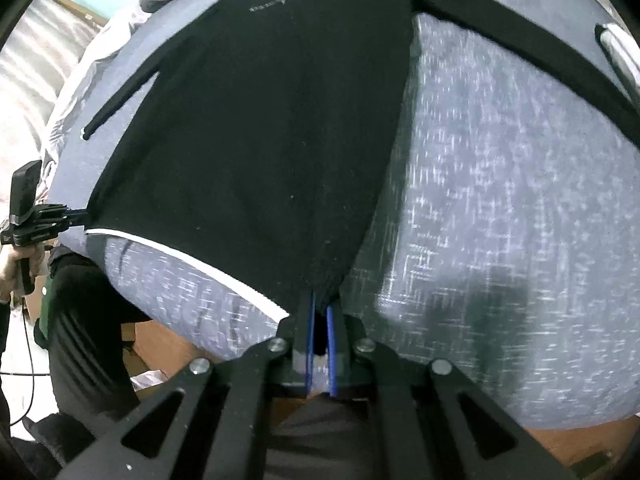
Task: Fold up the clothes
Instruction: 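Grasp the sweatshirt hem with the left tool while the right tool grasps it too, then tug the hem flat, then open both tools and lift them away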
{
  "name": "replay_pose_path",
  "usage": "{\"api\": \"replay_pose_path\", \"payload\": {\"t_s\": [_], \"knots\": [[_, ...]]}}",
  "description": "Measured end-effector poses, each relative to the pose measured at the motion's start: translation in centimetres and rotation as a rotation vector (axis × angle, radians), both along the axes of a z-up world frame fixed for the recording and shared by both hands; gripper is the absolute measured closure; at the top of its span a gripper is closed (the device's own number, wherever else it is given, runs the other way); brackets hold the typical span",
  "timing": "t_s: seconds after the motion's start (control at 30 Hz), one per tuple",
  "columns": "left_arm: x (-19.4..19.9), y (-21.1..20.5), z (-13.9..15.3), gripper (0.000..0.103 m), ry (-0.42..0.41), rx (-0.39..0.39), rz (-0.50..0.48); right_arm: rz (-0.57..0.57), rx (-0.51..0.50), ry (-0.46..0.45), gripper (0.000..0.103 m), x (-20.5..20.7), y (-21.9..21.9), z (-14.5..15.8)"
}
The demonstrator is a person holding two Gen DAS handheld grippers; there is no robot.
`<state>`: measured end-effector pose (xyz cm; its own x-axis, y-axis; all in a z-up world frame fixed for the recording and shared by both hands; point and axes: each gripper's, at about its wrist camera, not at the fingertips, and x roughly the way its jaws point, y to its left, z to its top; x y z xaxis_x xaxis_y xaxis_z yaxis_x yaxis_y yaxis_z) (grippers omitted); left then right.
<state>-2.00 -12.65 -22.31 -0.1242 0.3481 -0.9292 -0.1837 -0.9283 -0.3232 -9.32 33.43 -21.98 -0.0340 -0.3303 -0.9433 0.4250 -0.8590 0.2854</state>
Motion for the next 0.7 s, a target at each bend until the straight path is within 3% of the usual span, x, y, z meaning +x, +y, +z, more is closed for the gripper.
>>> {"api": "replay_pose_path", "payload": {"t_s": [0.1,0.27,0.4,0.47,0.7], "knots": [[-0.3,-0.2,-0.5,0.095,-0.011,0.011,0.013,-0.016,-0.011,-0.032,0.095,-0.2,0.0,-0.9],[-0.9,-1.6,1.3,0.094,0.026,0.026,0.041,-0.039,-0.028,-0.033,0.086,-0.9,1.3,-0.2],[-2.3,-3.0,3.4,0.088,0.095,-0.002,0.077,-0.191,-0.071,0.035,0.071,-3.5,5.7,1.3],[-4.1,-3.3,4.4,0.079,0.136,-0.008,0.1,-0.272,-0.093,0.07,0.063,-4.9,8.1,2.1],[-8.0,-1.8,5.3,0.059,0.232,-0.004,0.144,-0.553,-0.169,0.195,0.054,-9.7,16.1,4.7]]}}
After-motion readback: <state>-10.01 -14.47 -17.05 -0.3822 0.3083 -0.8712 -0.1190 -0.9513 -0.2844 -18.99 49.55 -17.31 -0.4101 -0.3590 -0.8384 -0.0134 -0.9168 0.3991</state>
